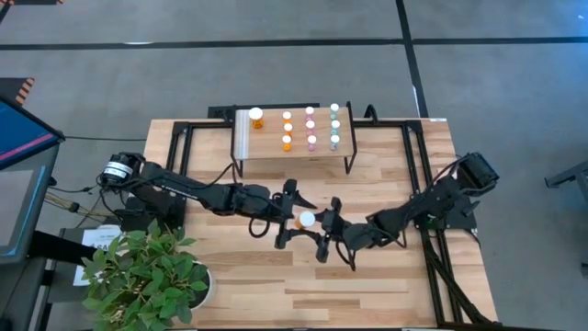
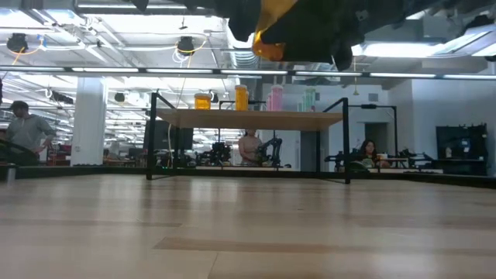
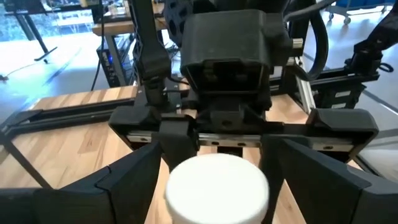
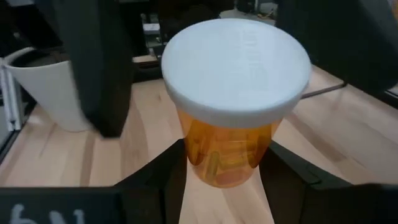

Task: Pick and place medicine bottles onto shelf by color
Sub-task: Align the large orange pill bottle with the other large orange pill bottle on the shelf

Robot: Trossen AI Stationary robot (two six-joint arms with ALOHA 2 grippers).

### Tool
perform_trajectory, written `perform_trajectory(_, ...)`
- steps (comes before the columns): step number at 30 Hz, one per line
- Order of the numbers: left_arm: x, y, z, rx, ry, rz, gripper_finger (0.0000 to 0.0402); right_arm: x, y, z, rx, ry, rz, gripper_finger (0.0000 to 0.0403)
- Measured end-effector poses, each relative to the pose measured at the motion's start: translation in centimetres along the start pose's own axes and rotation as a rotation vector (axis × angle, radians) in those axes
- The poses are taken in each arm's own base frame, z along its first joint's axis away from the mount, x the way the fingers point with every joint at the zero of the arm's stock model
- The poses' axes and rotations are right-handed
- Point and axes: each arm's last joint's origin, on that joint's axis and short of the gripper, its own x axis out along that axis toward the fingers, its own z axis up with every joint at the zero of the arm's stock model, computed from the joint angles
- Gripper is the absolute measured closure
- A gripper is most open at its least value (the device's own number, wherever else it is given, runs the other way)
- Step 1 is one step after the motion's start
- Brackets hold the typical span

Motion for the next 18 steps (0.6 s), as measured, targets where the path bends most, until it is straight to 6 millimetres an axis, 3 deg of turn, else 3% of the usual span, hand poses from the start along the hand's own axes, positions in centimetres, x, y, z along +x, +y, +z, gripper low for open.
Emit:
perform_trajectory(7, 0.00, 0.00, -0.19, -0.001, 0.020, 0.006, 0.0100, 0.24, 0.03, 0.15, -0.006, 0.010, -0.003, 0.0212)
perform_trajectory(18, 0.00, -0.04, -0.19, -0.001, 0.018, -0.016, 0.0185, 0.19, 0.07, 0.06, -0.007, 0.017, -0.002, 0.0213)
